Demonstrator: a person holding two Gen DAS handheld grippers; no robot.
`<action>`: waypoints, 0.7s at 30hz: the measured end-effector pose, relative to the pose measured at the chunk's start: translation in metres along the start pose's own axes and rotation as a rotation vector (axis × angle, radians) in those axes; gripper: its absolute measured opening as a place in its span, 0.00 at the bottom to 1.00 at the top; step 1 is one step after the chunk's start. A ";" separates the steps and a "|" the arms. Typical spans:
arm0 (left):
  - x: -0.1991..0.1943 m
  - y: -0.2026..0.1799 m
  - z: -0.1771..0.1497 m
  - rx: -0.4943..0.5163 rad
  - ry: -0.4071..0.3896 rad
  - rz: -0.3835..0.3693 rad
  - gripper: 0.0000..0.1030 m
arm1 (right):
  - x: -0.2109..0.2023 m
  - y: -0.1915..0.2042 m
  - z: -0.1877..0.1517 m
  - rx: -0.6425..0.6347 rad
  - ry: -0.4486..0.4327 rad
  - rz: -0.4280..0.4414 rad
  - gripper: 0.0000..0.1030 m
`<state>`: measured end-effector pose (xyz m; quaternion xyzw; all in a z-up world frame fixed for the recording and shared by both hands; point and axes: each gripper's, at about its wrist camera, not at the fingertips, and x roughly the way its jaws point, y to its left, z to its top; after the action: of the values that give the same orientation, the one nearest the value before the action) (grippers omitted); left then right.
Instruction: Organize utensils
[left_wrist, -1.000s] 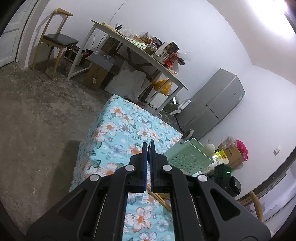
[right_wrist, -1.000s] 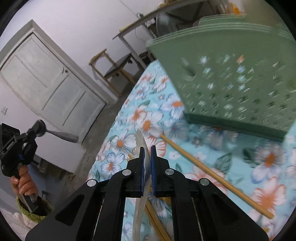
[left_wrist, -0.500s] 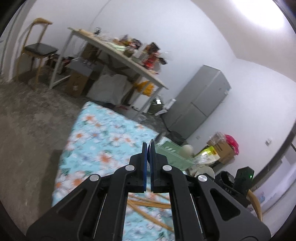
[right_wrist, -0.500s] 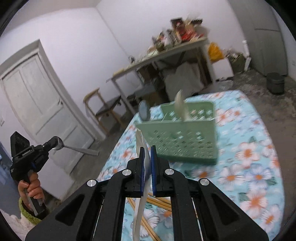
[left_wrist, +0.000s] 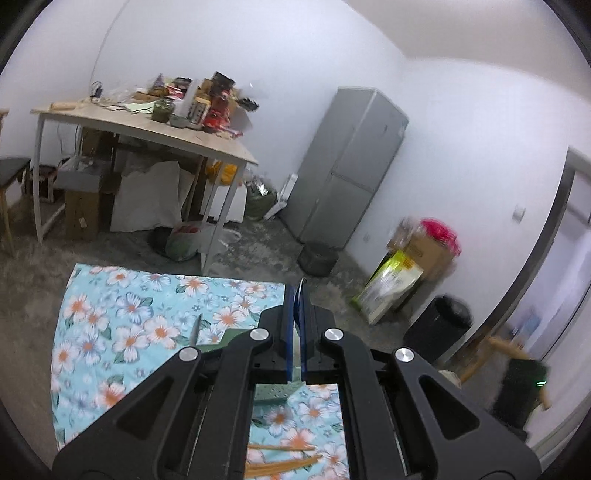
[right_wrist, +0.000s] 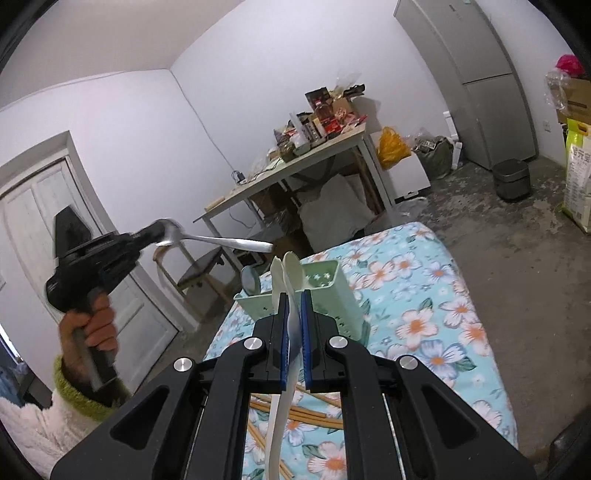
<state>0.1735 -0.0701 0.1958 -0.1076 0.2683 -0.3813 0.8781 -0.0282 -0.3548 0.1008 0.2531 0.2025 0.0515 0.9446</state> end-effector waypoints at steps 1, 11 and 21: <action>0.008 -0.004 0.000 0.016 0.016 0.016 0.01 | -0.001 -0.001 0.002 0.001 -0.003 -0.001 0.06; 0.070 -0.025 -0.009 0.136 0.129 0.173 0.01 | -0.005 -0.020 0.012 0.004 -0.008 -0.007 0.06; 0.106 -0.032 -0.010 0.141 0.206 0.173 0.04 | -0.003 -0.035 0.006 0.046 0.011 0.007 0.06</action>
<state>0.2082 -0.1685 0.1585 0.0175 0.3380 -0.3311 0.8808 -0.0285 -0.3884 0.0897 0.2753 0.2081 0.0515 0.9372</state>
